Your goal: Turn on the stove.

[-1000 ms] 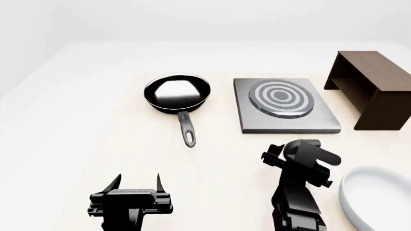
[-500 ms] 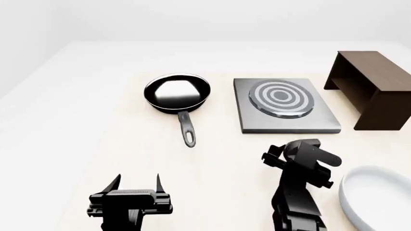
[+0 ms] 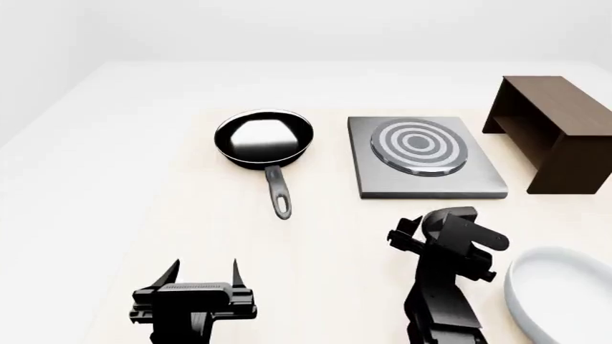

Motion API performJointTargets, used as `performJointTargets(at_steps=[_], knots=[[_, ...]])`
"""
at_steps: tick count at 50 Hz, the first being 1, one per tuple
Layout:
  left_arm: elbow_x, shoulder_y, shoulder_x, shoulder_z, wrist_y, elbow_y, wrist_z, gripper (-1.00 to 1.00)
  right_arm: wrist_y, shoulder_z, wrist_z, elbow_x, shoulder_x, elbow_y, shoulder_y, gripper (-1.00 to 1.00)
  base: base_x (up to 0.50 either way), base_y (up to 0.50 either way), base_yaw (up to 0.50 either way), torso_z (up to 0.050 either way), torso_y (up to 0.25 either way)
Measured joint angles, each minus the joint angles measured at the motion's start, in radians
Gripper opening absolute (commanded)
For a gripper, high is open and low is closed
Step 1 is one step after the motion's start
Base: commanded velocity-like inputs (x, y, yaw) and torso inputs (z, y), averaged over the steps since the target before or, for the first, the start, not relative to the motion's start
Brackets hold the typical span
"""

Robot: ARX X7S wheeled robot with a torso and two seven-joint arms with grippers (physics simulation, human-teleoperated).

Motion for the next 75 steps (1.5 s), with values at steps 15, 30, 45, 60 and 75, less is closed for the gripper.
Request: performJointTargets(at_steps=[15,30,45,60,75], knots=[[-0.005,-0.002,-0.004,0.005,0.003,-0.002,-0.004,1.0,0.064,-0.013,0.019,0.023,0.016,-0.149,-0.059,1.0,0.0,0.0,0.0,0.0,0.0],[-0.009,-0.006,-0.007,0.01,0.007,-0.008,-0.007,1.0,0.114,-0.022,0.037,0.048,0.032,-0.274,-0.104,1.0,0.0,0.0,0.0,0.0,0.0],[-0.012,-0.006,-0.012,0.016,0.008,-0.008,-0.012,1.0,0.178,-0.054,0.058,0.073,0.095,-0.595,-0.252,1.0,0.0,0.0,0.0,0.0,0.0],[-0.015,-0.009,-0.015,0.023,0.01,-0.009,-0.018,1.0,0.075,-0.06,0.039,0.072,0.235,-1.113,-0.635,1.0,0.0,0.0,0.0,0.0,0.0],[-0.021,-0.009,-0.02,0.028,0.013,-0.008,-0.022,1.0,-0.32,0.013,-0.028,-0.016,0.32,-1.454,-1.111,1.0,0.0,0.0,0.0,0.0,0.0]])
